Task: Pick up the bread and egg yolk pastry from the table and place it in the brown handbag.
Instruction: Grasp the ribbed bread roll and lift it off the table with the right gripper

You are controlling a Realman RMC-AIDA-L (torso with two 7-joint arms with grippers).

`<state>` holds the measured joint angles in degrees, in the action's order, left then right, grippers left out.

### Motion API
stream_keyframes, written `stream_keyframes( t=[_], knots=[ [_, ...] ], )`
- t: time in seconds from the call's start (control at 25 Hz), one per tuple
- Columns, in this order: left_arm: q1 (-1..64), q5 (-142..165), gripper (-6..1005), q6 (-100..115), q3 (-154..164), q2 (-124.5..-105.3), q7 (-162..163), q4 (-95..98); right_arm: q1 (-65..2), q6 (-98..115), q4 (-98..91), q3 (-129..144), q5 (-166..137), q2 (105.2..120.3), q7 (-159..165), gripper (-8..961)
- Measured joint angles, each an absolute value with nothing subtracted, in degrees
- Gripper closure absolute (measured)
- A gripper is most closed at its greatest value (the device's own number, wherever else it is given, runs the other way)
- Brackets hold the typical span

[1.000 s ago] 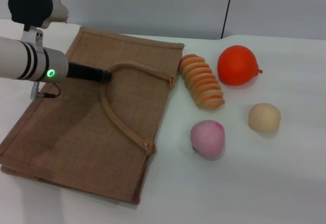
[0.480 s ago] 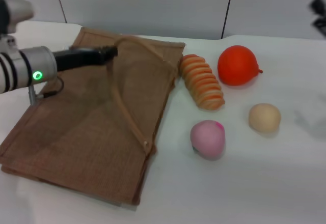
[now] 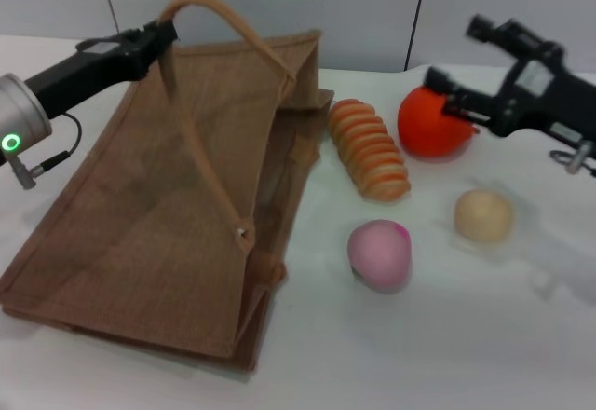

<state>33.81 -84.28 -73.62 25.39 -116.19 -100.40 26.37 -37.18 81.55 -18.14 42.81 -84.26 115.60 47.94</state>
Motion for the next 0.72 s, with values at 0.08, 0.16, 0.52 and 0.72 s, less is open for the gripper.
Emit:
stream_keyframes(
  t=[0.08,0.16,0.52,0.72],
  knots=[
    [33.19,-85.83,883,-75.47,25.35,-116.19,-101.61,26.25,-38.65,79.44,-18.64,43.03,-87.34,115.63,50.95,52],
    [32.60,-87.29,882,-77.14,25.33,-116.19,-102.84,26.20,-40.52,76.98,-18.68,43.12,-90.82,115.68,53.90,52],
    [30.60,-92.21,883,-83.68,24.96,-116.26,-106.47,25.95,-46.74,65.88,-18.34,52.01,-97.60,115.90,64.74,65],
    [30.11,-92.89,883,-87.00,23.22,-116.28,-106.91,25.92,-49.30,60.26,-18.63,61.16,-97.63,115.96,71.18,65]
  ],
)
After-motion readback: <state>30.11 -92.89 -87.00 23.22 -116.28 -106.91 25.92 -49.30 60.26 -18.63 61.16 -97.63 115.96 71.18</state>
